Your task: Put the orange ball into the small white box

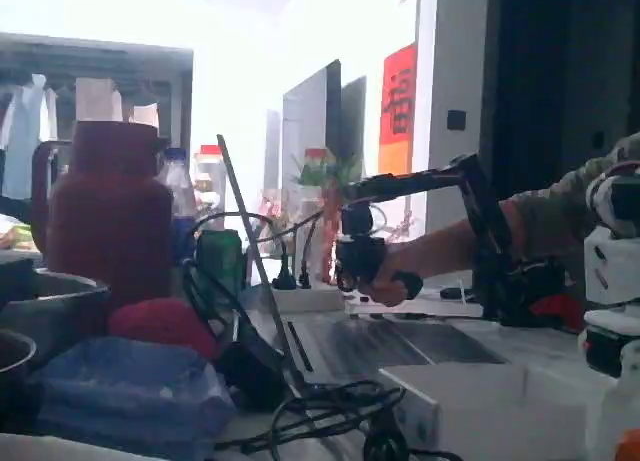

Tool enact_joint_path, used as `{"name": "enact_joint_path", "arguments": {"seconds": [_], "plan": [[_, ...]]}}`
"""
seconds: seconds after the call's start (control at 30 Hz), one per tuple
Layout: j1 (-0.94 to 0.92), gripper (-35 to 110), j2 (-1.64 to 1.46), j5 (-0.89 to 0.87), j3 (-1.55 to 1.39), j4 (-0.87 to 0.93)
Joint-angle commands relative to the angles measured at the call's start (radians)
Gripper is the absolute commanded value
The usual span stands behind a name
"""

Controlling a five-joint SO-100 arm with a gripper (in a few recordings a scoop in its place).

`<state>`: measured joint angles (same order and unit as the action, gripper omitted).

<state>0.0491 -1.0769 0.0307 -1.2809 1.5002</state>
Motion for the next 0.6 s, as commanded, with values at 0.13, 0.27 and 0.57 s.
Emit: {"name": "enact_joint_path", "arguments": {"seconds": [0.13,0.27,0.57], "plan": [[0.009,14,-0.009,0.012,-0.005,0.006],[0.009,15,-0.025,0.012,0.008,0.018],[0.009,15,-0.144,0.009,0.023,0.021]]}}
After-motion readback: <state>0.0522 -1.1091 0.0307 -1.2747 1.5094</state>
